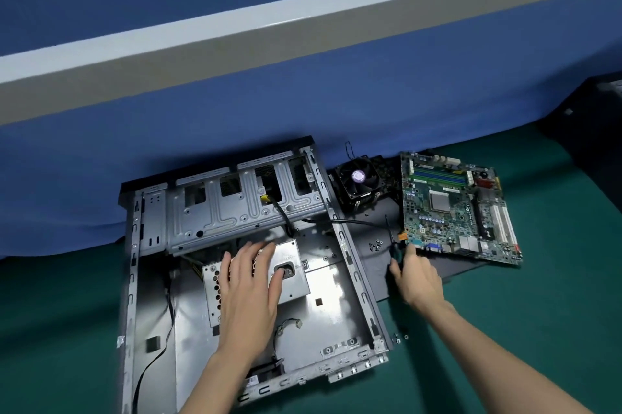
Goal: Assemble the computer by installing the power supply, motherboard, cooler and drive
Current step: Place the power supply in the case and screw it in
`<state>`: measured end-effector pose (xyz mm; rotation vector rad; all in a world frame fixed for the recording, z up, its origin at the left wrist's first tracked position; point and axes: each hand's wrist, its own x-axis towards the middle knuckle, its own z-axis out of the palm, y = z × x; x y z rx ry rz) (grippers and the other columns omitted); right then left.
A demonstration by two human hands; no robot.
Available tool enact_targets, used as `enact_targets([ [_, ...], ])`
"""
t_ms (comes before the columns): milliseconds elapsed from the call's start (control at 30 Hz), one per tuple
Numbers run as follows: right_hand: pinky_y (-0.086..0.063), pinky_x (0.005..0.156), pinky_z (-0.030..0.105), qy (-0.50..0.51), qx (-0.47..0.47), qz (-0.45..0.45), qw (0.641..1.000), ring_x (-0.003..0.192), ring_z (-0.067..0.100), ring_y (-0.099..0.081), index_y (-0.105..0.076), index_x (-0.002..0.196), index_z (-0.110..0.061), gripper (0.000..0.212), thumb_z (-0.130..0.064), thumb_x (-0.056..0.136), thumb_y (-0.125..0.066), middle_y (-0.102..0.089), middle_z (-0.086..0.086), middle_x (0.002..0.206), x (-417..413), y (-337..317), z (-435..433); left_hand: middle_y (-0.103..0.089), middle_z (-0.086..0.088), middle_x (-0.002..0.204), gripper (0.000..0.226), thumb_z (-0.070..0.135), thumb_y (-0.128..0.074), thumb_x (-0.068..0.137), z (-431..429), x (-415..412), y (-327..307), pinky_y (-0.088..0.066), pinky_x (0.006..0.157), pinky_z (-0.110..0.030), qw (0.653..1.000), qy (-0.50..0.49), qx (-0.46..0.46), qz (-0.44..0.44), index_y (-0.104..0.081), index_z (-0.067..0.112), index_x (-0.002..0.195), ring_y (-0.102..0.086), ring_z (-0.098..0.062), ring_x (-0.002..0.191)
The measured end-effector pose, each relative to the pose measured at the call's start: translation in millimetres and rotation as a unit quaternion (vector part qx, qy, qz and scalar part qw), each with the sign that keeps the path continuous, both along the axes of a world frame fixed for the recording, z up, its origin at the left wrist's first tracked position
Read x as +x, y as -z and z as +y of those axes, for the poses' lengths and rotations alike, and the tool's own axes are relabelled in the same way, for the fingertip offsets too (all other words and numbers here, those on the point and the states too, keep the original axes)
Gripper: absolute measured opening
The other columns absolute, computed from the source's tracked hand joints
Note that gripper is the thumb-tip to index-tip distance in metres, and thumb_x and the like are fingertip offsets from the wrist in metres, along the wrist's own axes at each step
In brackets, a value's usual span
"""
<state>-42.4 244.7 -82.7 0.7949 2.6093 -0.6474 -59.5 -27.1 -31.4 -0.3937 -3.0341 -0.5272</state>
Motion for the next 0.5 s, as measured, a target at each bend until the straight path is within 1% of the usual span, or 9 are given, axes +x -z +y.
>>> enact_targets([
  [67, -0.039, 0.068, 0.037, -0.018, 0.022, -0.015, 0.999, 0.085, 0.032, -0.057, -0.037, 0.109, -0.009, 0.020, -0.025, 0.100, -0.045, -0.058, 0.011, 0.090, -5, 5, -3, -0.050, -0.003, 0.131, 0.045, 0.036, -0.031, 0.098, 0, 0, -1, -0.017, 0.116, -0.048, 1.000, 0.000, 0.001, -0.007, -0.051, 0.013, 0.131, -0.043, -0.024, 0.129],
  [133, -0.038, 0.066, 0.035, -0.020, 0.035, -0.018, 0.999, 0.088, 0.032, -0.061, -0.038, 0.111, -0.007, 0.024, -0.026, 0.100, -0.047, -0.061, 0.011, 0.092, -5, 9, -7, -0.049, -0.003, 0.132, 0.045, 0.036, -0.031, 0.098, 0, 0, -2, -0.016, 0.117, -0.047, 1.000, 0.001, 0.000, -0.013, -0.051, 0.013, 0.131, -0.042, -0.024, 0.130],
  [233, -0.038, 0.064, 0.034, -0.001, 0.049, -0.004, 0.999, 0.089, 0.031, -0.063, -0.041, 0.109, -0.007, 0.027, -0.032, 0.100, -0.046, -0.064, 0.011, 0.094, -2, 10, -10, -0.048, -0.002, 0.133, 0.044, 0.035, -0.034, 0.099, 0, 0, -5, -0.014, 0.118, -0.046, 1.000, 0.009, 0.009, -0.019, -0.050, 0.014, 0.133, -0.041, -0.023, 0.132],
  [333, -0.040, 0.064, 0.037, 0.015, 0.084, 0.034, 0.996, 0.084, 0.033, -0.064, -0.047, 0.103, -0.006, 0.026, -0.031, 0.101, -0.043, -0.065, 0.013, 0.091, 1, 0, -13, -0.045, 0.000, 0.140, 0.038, 0.028, -0.042, 0.102, -4, 4, -10, -0.013, 0.119, -0.042, 0.998, 0.012, 0.056, -0.021, -0.049, 0.014, 0.136, -0.034, -0.019, 0.138],
  [367, -0.039, 0.062, 0.037, 0.031, 0.085, 0.072, 0.993, 0.080, 0.034, -0.064, -0.049, 0.099, -0.005, 0.025, -0.029, 0.101, -0.043, -0.065, 0.015, 0.086, 0, -7, -15, -0.044, 0.001, 0.141, 0.037, 0.023, -0.045, 0.100, -8, 6, -13, -0.016, 0.118, -0.040, 0.997, 0.002, 0.074, -0.023, -0.049, 0.014, 0.136, -0.033, -0.017, 0.138],
  [400, -0.038, 0.060, 0.037, 0.050, 0.076, 0.126, 0.988, 0.073, 0.035, -0.063, -0.051, 0.092, -0.004, 0.025, -0.027, 0.100, -0.044, -0.065, 0.017, 0.080, -1, -15, -19, -0.045, 0.001, 0.139, 0.035, 0.017, -0.047, 0.099, -13, 9, -16, -0.025, 0.115, -0.038, 0.996, -0.011, 0.086, -0.018, -0.051, 0.012, 0.133, -0.037, -0.017, 0.135],
  [433, -0.036, 0.056, 0.035, 0.062, 0.061, 0.192, 0.978, 0.063, 0.035, -0.061, -0.052, 0.085, -0.003, 0.025, -0.023, 0.100, -0.047, -0.064, 0.017, 0.071, -3, -25, -24, -0.049, -0.002, 0.133, 0.032, 0.011, -0.050, 0.096, -19, 13, -20, -0.035, 0.106, -0.037, 0.996, -0.029, 0.084, 0.000, -0.054, 0.009, 0.127, -0.044, -0.020, 0.126],
  [467, -0.033, 0.050, 0.031, 0.062, 0.051, 0.262, 0.962, 0.052, 0.032, -0.057, -0.053, 0.078, -0.002, 0.025, -0.018, 0.098, -0.052, -0.061, 0.016, 0.061, -6, -36, -31, -0.052, -0.005, 0.123, 0.028, 0.003, -0.053, 0.091, -27, 18, -23, -0.042, 0.093, -0.035, 0.996, -0.051, 0.065, 0.024, -0.057, 0.006, 0.119, -0.051, -0.023, 0.113],
  [500, -0.027, 0.045, 0.025, 0.052, 0.051, 0.329, 0.942, 0.042, 0.027, -0.050, -0.052, 0.072, -0.001, 0.026, -0.012, 0.095, -0.057, -0.056, 0.014, 0.052, -8, -50, -40, -0.052, -0.008, 0.111, 0.026, -0.003, -0.057, 0.085, -37, 22, -25, -0.043, 0.080, -0.034, 0.995, -0.078, 0.037, 0.043, -0.057, 0.004, 0.110, -0.052, -0.025, 0.098],
])
